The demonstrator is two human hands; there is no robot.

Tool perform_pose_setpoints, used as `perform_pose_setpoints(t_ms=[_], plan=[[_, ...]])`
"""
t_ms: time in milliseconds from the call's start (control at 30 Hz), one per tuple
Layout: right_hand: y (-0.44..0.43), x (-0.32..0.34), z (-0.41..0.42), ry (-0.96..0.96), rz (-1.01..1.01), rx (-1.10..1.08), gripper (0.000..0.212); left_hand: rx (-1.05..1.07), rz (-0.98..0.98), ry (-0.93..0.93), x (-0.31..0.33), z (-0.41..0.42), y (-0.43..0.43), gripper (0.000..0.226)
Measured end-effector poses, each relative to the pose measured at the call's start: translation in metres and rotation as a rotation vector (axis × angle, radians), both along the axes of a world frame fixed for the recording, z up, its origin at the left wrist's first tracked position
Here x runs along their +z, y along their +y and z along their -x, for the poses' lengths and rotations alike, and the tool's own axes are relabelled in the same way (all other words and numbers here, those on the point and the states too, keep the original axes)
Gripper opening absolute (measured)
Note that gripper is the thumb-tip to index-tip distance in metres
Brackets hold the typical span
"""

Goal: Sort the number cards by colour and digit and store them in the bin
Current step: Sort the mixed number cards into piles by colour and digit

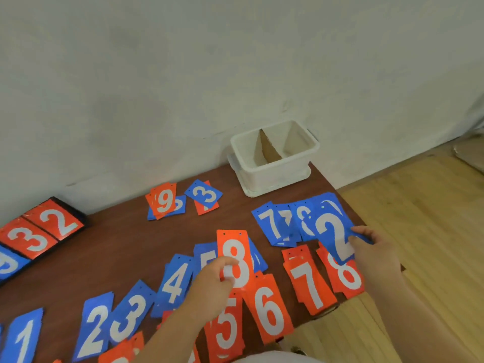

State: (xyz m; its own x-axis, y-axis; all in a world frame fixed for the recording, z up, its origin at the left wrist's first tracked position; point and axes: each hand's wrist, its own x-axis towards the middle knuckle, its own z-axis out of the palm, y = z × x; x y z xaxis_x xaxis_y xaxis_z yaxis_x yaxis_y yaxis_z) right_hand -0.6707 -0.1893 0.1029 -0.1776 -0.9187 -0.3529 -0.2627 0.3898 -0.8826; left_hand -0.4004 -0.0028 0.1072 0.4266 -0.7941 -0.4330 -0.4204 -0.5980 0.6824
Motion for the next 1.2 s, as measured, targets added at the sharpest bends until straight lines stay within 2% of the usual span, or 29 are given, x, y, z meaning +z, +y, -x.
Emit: perform_pose_setpoints(t_ms=[200,433,533,700,800,867,967,1033,1100,1200], plan=[[0.008,-0.028,0.072,-0.088,-0.093,-0.164,0.022,-0.149,-0.036,0.074,-0.031,0.075,-0.059,0.042],[0.023,-0.059,0.151,-0.136,-0.163,-0.243,0.020,-0.321,-0.039,0.005,-0.078,0.188,-0.141,0.040],[0.027,-0.068,0.174,-0.132,-0.189,-0.241,0.021,-0.379,-0.116,-0.126,-0.099,0.215,-0.161,0.040],[0.024,-0.077,0.192,-0.078,-0.187,-0.196,0.019,-0.633,-0.287,-0.507,-0.111,0.229,-0.168,0.056],[0.018,-0.077,0.191,-0.089,-0.207,-0.157,0.018,-0.654,-0.320,-0.562,-0.106,0.232,-0.172,0.058],[0.016,-0.073,0.186,-0.104,-0.206,-0.126,0.018,-0.566,-0.321,-0.401,-0.097,0.230,-0.173,0.060],[0.010,-0.062,0.167,-0.129,-0.183,-0.070,0.018,-0.234,-0.118,0.089,-0.063,0.223,-0.159,0.054],[0.007,-0.051,0.142,-0.133,-0.183,0.014,0.015,-0.079,-0.031,0.308,-0.035,0.214,-0.141,0.052],[0.009,-0.043,0.105,-0.165,-0.190,0.146,0.013,0.013,0.013,0.359,-0.018,0.199,-0.117,0.048],[0.021,-0.028,0.036,-0.156,-0.140,0.437,0.018,0.228,0.101,0.280,-0.009,0.162,-0.074,0.037]])
